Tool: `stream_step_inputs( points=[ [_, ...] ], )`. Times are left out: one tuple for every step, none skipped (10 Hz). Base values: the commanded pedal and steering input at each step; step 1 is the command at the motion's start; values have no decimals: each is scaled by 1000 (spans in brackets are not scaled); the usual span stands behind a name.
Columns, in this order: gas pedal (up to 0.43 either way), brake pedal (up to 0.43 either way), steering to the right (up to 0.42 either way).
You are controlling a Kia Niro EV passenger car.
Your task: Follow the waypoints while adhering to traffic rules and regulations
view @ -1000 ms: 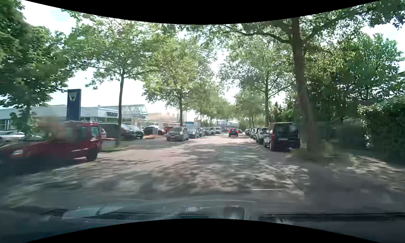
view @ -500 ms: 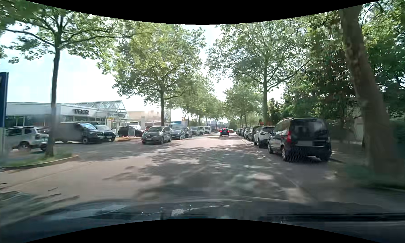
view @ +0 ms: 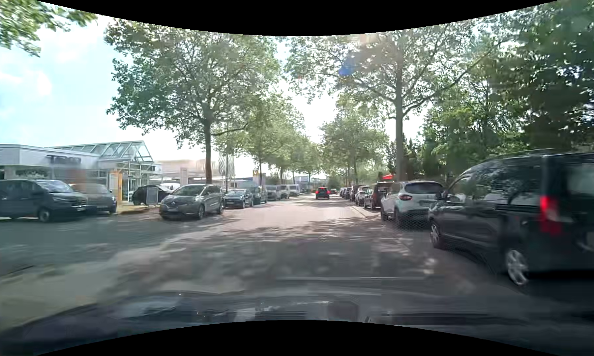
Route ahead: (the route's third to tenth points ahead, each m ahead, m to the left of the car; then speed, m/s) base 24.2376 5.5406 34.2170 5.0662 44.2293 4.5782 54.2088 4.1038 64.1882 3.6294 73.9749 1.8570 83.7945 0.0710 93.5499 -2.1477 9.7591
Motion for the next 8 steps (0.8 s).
stream_step_inputs(
  points=[
    [110, 0, 14],
    [110, 0, 11],
    [98, 0, 10],
    [87, 0, 8],
    [79, 0, 6],
    [79, 0, 6],
    [67, 0, 6],
    [67, 0, 6]
  ],
)
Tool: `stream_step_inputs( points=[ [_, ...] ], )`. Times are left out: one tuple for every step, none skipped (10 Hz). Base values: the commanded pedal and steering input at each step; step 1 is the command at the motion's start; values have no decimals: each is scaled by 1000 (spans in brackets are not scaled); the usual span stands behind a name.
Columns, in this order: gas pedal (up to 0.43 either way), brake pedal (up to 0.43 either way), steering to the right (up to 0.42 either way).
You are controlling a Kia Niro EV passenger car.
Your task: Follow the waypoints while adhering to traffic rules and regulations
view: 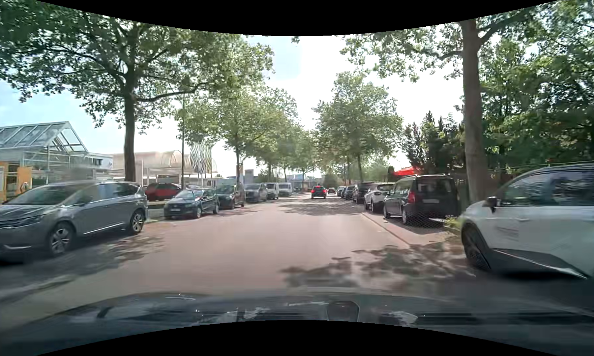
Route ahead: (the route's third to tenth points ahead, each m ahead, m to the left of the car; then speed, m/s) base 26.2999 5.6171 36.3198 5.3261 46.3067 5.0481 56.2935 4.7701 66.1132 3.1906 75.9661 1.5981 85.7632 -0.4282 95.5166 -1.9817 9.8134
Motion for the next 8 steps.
stream_step_inputs(
  points=[
    [59, 0, 6],
    [59, 0, 6],
    [59, 0, 6],
    [59, 0, 4],
    [59, 0, 3],
    [59, 0, 2],
    [59, 0, 1],
    [59, 0, 0]
  ],
)
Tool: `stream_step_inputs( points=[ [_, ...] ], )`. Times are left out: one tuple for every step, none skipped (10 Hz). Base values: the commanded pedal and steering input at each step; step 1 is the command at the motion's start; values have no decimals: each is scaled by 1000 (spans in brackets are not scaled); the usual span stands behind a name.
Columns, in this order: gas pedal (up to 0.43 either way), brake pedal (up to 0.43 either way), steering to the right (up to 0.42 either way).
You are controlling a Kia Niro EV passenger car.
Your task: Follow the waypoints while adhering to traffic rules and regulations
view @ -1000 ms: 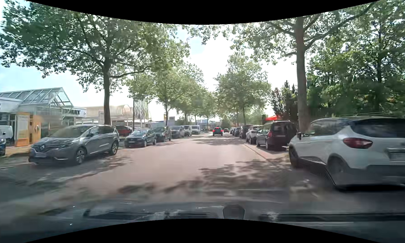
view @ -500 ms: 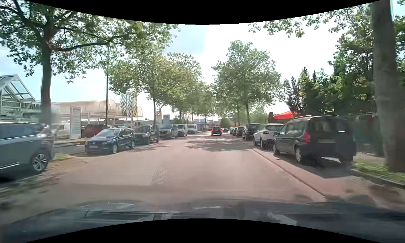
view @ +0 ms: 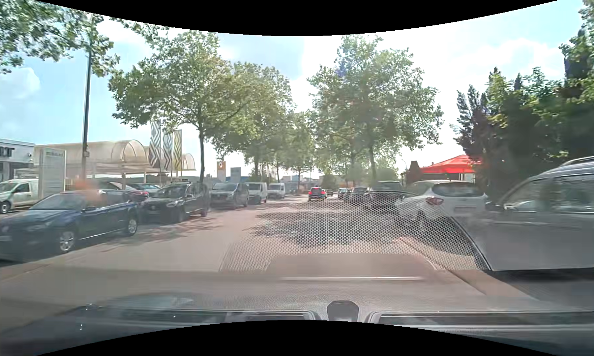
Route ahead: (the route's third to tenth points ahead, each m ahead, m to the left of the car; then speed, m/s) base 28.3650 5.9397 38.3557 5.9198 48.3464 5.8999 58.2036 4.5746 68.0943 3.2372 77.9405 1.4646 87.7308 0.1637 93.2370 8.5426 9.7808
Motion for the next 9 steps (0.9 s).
stream_step_inputs(
  points=[
    [59, 0, -1],
    [47, 0, -1],
    [47, 0, -2],
    [47, 0, -2],
    [47, 0, -2],
    [47, 0, -2],
    [47, 0, -2],
    [47, 0, -2],
    [47, 0, -2]
  ],
)
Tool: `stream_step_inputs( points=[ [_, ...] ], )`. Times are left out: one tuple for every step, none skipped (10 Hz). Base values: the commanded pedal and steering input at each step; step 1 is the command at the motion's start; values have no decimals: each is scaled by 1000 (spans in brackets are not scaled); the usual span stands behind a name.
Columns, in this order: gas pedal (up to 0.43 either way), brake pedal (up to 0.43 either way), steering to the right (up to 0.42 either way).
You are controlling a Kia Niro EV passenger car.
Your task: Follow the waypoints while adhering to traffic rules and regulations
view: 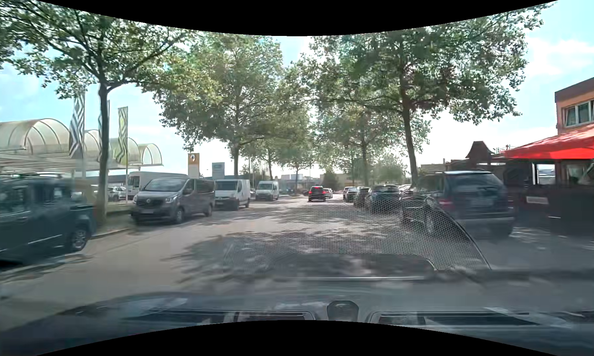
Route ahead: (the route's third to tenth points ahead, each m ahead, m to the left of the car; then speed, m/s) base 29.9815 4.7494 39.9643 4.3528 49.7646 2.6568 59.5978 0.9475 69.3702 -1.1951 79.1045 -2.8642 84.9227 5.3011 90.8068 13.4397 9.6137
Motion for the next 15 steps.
stream_step_inputs(
  points=[
    [47, 0, -2],
    [47, 0, -2],
    [47, 0, -2],
    [47, 0, -2],
    [47, 0, -2],
    [47, 0, -2],
    [20, 0, -1],
    [0, 0, 4],
    [0, 0, 7],
    [0, 0, 9],
    [0, 0, 9],
    [0, 12, 9],
    [0, 37, 9],
    [0, 61, 9],
    [0, 67, 9]
  ],
)
